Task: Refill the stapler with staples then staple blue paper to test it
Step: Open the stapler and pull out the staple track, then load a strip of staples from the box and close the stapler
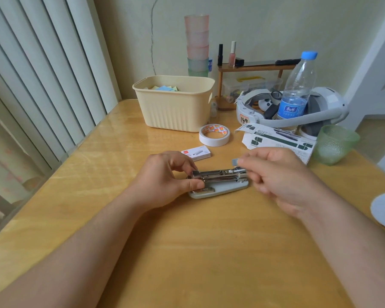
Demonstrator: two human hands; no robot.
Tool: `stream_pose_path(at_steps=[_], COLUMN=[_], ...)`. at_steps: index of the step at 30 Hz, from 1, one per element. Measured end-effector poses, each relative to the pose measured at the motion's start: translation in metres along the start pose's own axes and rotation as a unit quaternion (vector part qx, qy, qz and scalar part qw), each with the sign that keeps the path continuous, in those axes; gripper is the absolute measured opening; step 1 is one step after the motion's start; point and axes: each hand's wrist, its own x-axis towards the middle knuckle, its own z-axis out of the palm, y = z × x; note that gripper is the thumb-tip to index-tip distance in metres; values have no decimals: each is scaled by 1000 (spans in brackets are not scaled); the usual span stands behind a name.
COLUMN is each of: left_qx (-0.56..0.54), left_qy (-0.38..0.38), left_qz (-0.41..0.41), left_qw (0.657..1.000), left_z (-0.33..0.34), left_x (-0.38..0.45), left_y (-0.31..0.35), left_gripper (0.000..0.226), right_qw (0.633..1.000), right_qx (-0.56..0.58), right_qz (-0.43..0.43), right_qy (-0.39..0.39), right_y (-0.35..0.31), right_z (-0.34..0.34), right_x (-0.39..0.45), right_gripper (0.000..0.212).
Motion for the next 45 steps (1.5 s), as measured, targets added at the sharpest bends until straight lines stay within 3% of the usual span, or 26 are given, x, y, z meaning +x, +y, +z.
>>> stream_pose_path(at_steps=[3,6,12,22,27,32,35,37,38,42,45], left_qx=[-9,-19,-28,-10,-21,-143,-191,-211,-209,-134,41], left_qy=[-25,-48,-50,-59,-71,-63,33,60,58,41,38], left_qz=[-25,-52,-77,-75,-79,-127,-196,-235,-249,-262,-227], left_qw=[999,997,995,995,994,979,961,947,944,955,972], left_z=[-5,-6,-4,-3,-3,-4,-2,2,3,10,12], left_x=[1,2,1,0,0,2,9,16,19,35,45], left_y=[-6,-10,-11,-13,-16,-16,-16,-17,-18,-21,-22], left_gripper=[32,30,34,33,41,49,27,7,7,31,55], right_qw=[988,975,957,947,940,937,933,919,909,878,866], right_qx=[-120,-179,-251,-297,-324,-319,-322,-358,-376,-431,-442], right_qz=[-41,1,121,110,75,-4,-102,-154,-175,-204,-216], right_qy=[94,132,77,65,74,145,124,65,46,49,86], right_y=[1,6,17,32,34,21,5,-4,-7,-2,11], right_z=[-35,-74,-95,-82,-85,-81,-46,-21,-11,8,14], right_x=[12,22,27,35,34,30,22,21,24,40,42], right_gripper=[9,8,12,9,8,12,8,5,5,16,21])
